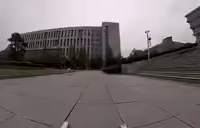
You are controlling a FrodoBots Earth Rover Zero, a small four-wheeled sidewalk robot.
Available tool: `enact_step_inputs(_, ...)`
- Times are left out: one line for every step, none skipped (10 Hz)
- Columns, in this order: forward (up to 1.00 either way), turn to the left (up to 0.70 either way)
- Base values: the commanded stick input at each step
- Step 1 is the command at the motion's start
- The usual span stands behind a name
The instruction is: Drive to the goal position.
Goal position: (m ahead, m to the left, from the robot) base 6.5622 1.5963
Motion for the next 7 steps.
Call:
enact_step_inputs(0.7,0.0)
enact_step_inputs(0.7,0.0)
enact_step_inputs(0.7,0.0)
enact_step_inputs(0.7,0.0)
enact_step_inputs(0.7,0.0)
enact_step_inputs(0.7,0.0)
enact_step_inputs(0.7,-0.04)
